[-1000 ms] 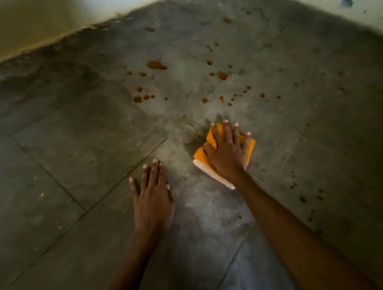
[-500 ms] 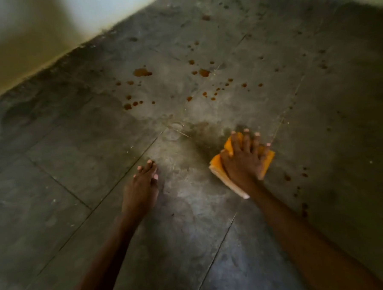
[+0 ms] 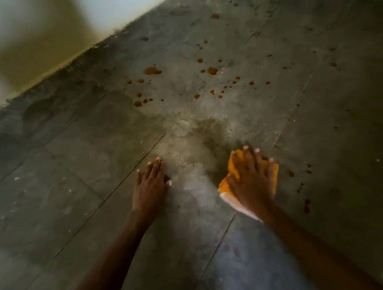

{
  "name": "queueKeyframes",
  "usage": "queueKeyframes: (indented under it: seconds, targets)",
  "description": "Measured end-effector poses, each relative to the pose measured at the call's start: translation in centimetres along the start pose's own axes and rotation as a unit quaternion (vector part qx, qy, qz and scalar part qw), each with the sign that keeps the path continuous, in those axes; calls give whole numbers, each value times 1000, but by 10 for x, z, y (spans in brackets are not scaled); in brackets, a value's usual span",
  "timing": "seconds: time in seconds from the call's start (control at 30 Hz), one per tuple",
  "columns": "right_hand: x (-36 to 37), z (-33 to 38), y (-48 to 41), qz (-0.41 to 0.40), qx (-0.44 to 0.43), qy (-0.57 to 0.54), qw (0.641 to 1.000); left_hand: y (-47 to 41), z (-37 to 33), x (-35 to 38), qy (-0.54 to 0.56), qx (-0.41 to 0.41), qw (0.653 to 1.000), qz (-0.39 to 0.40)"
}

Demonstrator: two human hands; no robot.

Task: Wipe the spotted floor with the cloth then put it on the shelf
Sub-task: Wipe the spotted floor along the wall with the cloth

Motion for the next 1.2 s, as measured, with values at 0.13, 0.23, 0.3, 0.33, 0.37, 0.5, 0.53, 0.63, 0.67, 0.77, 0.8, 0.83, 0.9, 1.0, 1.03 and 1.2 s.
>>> queueKeyframes:
  seconds: [0.13,0.23,0.3,0.33,0.37,0.5,0.53,0.63,0.67,0.77,0.8,0.83,0.9,1.0,1.03,1.2]
  targets:
    - [9,43,124,11,-191,-35,981,9,-53,6,-5,27,999,-41]
    - [13,-26,184,38,-148,-13,988,14,-115,21,-2,86,996,-33]
    - [5,-80,186,24,-49,-13,998,15,-149,27,-1,106,993,-51]
    - [3,-101,179,20,-12,-2,1000,15,-164,31,-1,105,993,-55]
    - [2,-118,167,21,22,0,1000,15,-175,34,-3,100,993,-56]
    - [-4,-180,84,-14,134,-34,990,20,-209,46,-19,101,994,-45]
    - [-4,-191,57,-10,140,-45,989,20,-214,48,-25,108,993,-46]
    - [-8,-201,-7,-11,170,-45,984,5,-221,51,-35,122,990,-62]
    - [-7,-190,-12,-8,161,-39,986,-3,-221,52,-27,114,991,-62]
    - [-5,-116,57,21,-55,-1,998,-16,-216,45,-16,106,992,-68]
    - [-3,-92,98,49,-134,-16,990,-19,-214,43,-16,115,990,-74]
    - [-2,-90,125,69,-169,-26,983,-22,-212,45,-17,125,989,-73]
    - [-6,-134,109,49,-156,-4,987,-22,-211,43,-21,134,987,-81]
    - [-13,-231,-7,2,82,1,997,-21,-214,50,-27,126,988,-86]
    - [-18,-250,-40,6,157,-25,987,-20,-215,51,-29,118,989,-86]
    - [-13,-155,-13,11,53,-8,998,-25,-225,47,-23,75,995,-68]
Point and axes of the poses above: each hand's wrist, its own y-axis away from the middle knuckle, its own x-axis out of the palm, z = x × y, the point moved 8 cm from there along -y, towards the middle knuckle, and after that the axes turned 6 degrees about -x, right-handed, at the moved point
